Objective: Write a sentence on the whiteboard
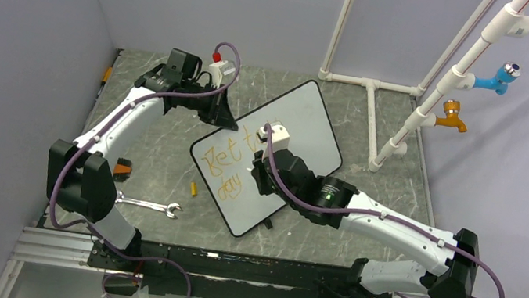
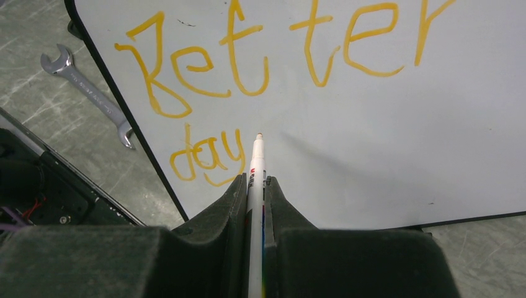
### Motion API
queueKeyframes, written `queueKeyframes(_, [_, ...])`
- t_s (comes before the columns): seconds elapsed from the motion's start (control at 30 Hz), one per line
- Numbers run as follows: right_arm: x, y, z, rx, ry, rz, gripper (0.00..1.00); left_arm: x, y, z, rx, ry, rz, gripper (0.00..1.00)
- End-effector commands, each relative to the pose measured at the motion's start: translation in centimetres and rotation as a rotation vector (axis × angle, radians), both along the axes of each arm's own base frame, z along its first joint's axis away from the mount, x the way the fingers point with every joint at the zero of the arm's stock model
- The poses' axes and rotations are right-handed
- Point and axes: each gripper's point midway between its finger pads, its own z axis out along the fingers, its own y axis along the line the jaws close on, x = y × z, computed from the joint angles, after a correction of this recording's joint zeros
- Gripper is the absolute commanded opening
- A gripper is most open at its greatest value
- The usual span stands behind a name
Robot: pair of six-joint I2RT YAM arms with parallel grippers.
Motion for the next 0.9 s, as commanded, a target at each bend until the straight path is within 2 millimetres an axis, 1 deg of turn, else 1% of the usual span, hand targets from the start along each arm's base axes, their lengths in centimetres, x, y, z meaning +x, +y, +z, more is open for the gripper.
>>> queueKeyframes(0.0, [0.4, 0.8, 1.7, 0.058, -0.027, 0.008, 0.00, 1.3, 0.2, 4.1, -0.036, -0.215, 0.003, 0.00])
queueKeyframes(0.23, [0.8, 0.9, 1.3, 0.065, -0.025, 0.005, 0.00, 1.2, 0.2, 3.9, -0.037, -0.215, 0.005, 0.00])
queueKeyframes(0.47, [1.2, 2.1, 1.2, 0.073, -0.026, 0.018, 0.00, 1.2, 0.3, 3.9, -0.036, -0.214, 0.006, 0.00])
queueKeyframes(0.87, [2.0, 2.7, -1.1, 0.030, -0.007, 0.010, 0.00, 1.1, 0.3, 4.0, -0.038, -0.217, 0.005, 0.00])
